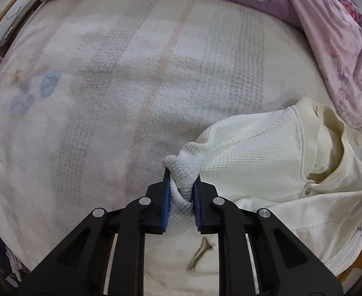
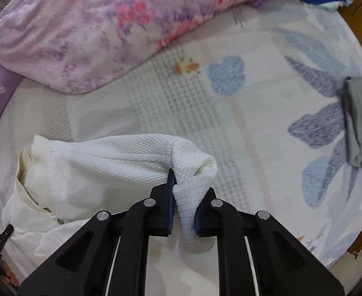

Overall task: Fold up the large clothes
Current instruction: 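Lift the hem with both grippers and fold it toward the collar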

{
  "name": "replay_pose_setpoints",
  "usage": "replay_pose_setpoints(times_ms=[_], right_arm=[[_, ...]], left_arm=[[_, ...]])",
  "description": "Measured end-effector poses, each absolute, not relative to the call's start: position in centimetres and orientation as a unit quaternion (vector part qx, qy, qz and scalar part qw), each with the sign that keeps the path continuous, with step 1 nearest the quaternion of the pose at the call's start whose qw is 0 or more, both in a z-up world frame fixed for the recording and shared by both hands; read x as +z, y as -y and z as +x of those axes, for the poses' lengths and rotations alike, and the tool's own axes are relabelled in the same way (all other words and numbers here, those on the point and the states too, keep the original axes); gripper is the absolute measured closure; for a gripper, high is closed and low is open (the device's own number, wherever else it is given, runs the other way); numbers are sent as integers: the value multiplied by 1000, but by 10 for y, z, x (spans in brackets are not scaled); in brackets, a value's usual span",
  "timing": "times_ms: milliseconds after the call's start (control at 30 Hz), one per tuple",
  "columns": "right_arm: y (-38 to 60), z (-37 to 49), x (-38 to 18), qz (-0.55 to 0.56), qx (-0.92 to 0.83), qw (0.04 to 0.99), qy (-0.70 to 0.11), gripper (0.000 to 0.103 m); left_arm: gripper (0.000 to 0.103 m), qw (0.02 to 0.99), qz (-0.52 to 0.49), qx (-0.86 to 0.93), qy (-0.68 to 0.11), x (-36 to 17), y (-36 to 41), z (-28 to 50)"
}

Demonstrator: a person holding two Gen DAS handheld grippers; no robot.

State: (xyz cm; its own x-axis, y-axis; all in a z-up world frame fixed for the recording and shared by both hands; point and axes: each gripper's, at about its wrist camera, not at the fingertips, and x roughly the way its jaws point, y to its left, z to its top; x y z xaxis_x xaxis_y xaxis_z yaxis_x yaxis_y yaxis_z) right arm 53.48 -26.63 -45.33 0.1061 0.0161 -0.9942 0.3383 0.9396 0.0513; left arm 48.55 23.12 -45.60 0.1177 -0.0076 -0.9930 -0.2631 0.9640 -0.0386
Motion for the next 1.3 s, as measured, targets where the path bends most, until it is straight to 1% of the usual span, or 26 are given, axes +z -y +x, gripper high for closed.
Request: replay_pose_setpoints(times_ms=[333,467,700,900,1067,1167,1300], right_arm=[[262,480,-399,123,-119,759,-628,93],[260,454,-380,129,-125,769,-614,93],[262,396,-347,150,-124,775,-601,94],[265,350,-332,147,-107,779,-600,94],[269,305,-327,140,-90,785,-597,94],[270,274,-330,131,-80,790,-593,93],[274,231,-348,126,-75,787,-599,93]], left_arm=[[88,761,-89,96,-636,-409,-221,462],[89,770,-83,95,-625,-392,-216,440],[89,782,-37,82,-617,-364,-203,394],[89,797,-31,86,-597,-339,-196,336],[89,806,-30,100,-582,-326,-186,272],[89,808,-33,112,-578,-326,-182,236],[89,809,-23,123,-574,-337,-171,178]])
